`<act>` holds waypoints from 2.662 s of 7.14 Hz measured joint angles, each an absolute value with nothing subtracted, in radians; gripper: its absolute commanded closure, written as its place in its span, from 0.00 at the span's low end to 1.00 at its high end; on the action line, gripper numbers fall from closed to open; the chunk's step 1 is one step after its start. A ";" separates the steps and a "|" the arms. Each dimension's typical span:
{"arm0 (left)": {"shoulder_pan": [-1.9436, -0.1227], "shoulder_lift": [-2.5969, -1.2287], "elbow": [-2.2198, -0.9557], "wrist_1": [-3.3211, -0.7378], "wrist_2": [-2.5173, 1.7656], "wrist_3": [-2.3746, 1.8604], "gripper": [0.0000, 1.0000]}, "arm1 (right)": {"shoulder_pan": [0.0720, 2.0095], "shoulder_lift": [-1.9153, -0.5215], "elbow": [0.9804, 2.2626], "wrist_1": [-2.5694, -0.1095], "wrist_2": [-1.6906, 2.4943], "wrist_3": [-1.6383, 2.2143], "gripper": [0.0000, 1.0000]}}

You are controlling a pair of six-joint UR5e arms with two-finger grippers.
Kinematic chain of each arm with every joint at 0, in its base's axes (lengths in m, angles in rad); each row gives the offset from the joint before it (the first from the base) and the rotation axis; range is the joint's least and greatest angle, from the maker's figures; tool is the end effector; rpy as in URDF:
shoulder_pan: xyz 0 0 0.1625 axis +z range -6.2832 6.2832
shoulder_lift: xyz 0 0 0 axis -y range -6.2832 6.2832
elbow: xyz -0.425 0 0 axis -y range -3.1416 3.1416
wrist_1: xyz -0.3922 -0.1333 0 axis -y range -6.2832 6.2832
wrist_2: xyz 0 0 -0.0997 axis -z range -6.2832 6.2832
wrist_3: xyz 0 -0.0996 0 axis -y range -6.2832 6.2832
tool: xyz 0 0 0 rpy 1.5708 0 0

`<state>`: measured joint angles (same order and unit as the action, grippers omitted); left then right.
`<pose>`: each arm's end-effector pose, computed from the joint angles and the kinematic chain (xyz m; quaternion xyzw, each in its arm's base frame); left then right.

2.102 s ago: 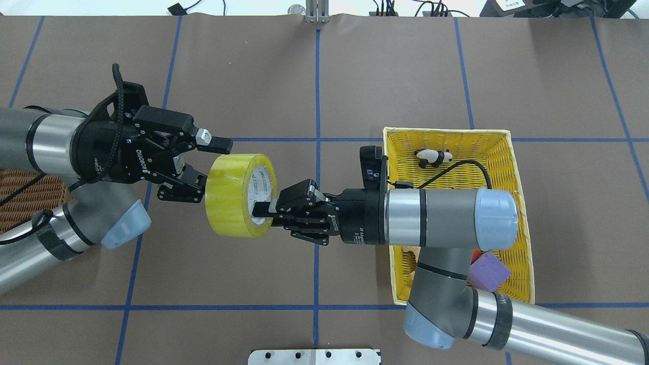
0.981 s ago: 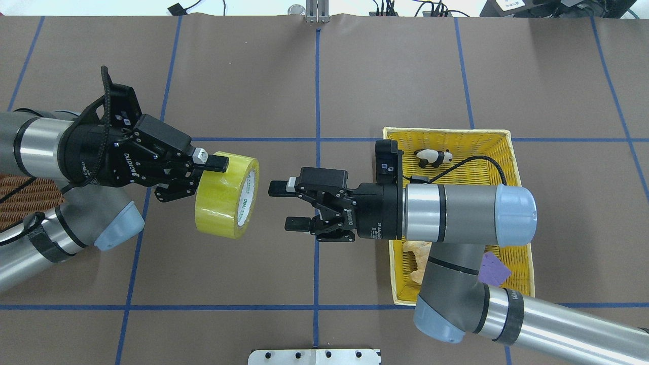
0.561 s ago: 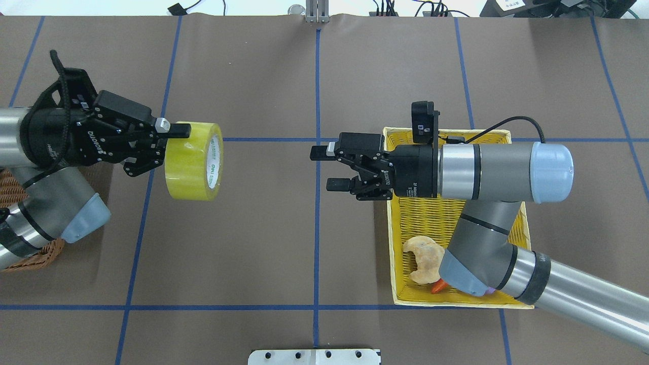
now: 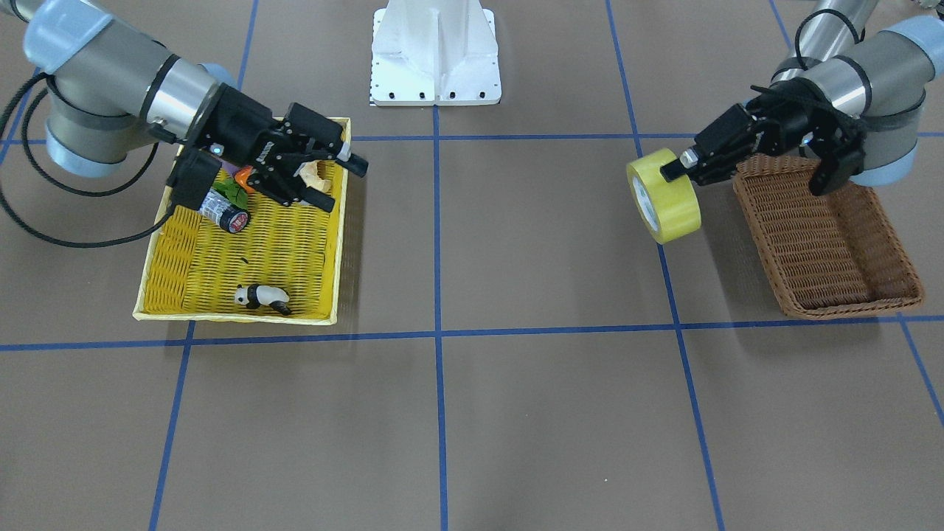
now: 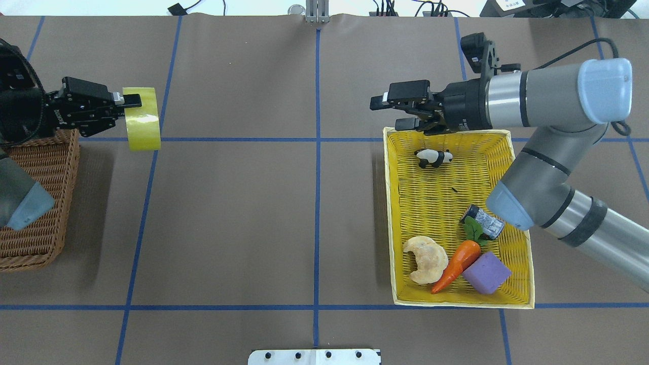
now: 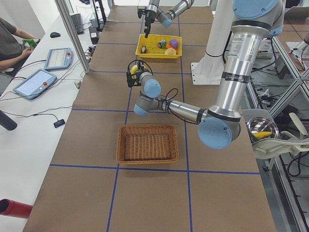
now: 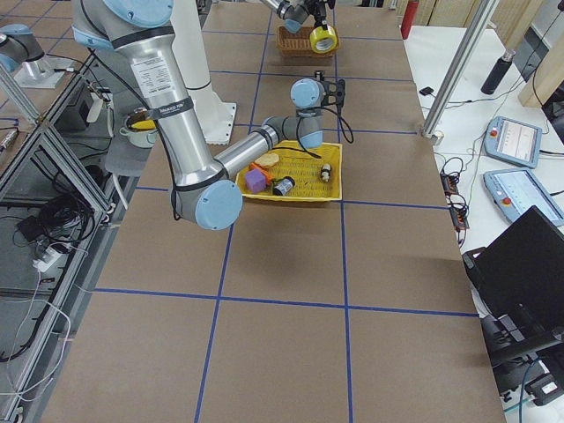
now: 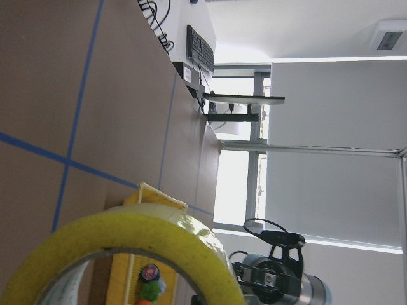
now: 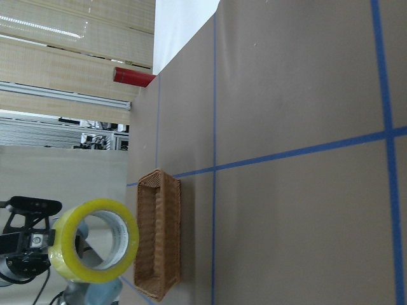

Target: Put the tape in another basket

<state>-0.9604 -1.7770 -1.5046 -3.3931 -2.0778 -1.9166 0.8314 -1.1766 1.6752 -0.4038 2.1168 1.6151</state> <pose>0.2272 -0.4730 0.3984 0.1104 0.8091 -0.1615 0.5542 -0.3326 -0.4857 0.2600 0.1057 -0.7275 0.0940 0.6713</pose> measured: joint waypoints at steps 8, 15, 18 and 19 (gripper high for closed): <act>-1.221 -1.632 -1.630 -2.426 -2.187 -0.880 1.00 | 1.127 -1.474 1.761 -1.020 2.187 0.627 0.01; -1.107 -1.522 -1.674 -2.042 -2.216 -0.626 1.00 | 1.276 -1.535 1.733 -1.340 2.295 0.138 0.00; -1.059 -1.527 -1.667 -2.042 -2.212 -0.629 1.00 | 1.276 -1.533 1.732 -1.340 2.297 0.150 0.00; -1.054 -1.528 -1.666 -2.043 -2.210 -0.629 1.00 | 1.275 -1.531 1.732 -1.341 2.299 0.153 0.00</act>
